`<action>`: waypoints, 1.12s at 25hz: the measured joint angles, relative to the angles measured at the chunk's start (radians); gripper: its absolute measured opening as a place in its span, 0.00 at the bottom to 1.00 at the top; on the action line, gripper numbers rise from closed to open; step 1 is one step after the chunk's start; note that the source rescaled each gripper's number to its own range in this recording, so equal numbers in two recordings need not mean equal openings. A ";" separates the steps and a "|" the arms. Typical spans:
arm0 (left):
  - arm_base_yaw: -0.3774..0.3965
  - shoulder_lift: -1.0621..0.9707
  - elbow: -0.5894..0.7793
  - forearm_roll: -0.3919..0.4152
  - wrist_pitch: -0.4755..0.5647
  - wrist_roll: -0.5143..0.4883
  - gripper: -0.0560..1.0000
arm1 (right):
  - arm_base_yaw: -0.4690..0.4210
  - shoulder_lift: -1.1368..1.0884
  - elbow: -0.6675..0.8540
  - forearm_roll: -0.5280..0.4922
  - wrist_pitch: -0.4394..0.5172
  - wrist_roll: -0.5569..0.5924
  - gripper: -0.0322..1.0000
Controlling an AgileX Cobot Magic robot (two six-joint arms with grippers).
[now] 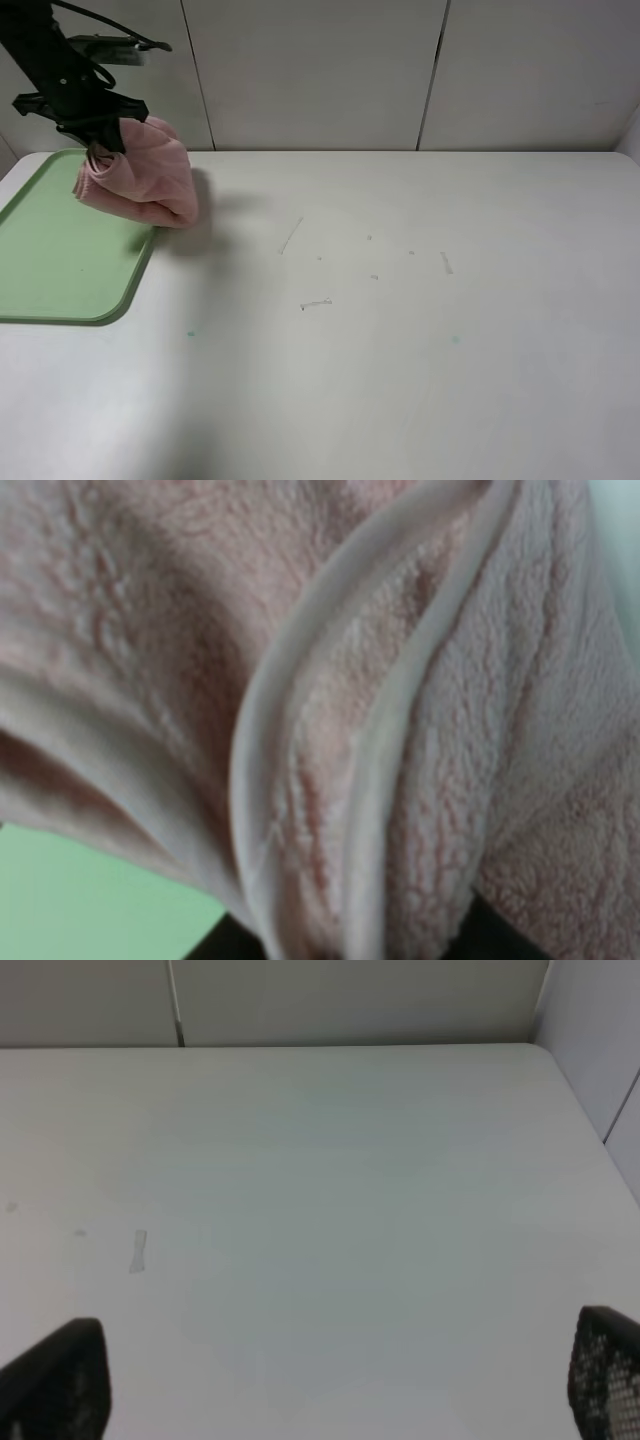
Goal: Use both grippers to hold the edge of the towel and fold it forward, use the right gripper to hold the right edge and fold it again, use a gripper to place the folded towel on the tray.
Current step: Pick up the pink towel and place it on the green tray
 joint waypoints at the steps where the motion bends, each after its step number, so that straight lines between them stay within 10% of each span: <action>1: 0.024 0.000 0.000 0.000 -0.005 0.001 0.21 | 0.000 0.000 0.000 0.000 -0.001 0.000 1.00; 10: 0.177 0.017 0.001 0.002 -0.065 0.006 0.21 | 0.000 0.000 0.000 0.000 -0.002 0.000 1.00; 22: 0.187 0.087 0.007 0.003 -0.094 0.000 0.20 | 0.000 0.000 0.000 0.000 -0.002 0.000 1.00; 24: 0.187 0.087 0.002 0.006 -0.094 0.000 0.29 | 0.000 0.000 0.000 0.000 -0.002 0.000 1.00; 28: 0.187 0.075 -0.021 0.007 -0.094 -0.005 0.79 | 0.000 0.000 0.000 0.000 -0.002 0.000 1.00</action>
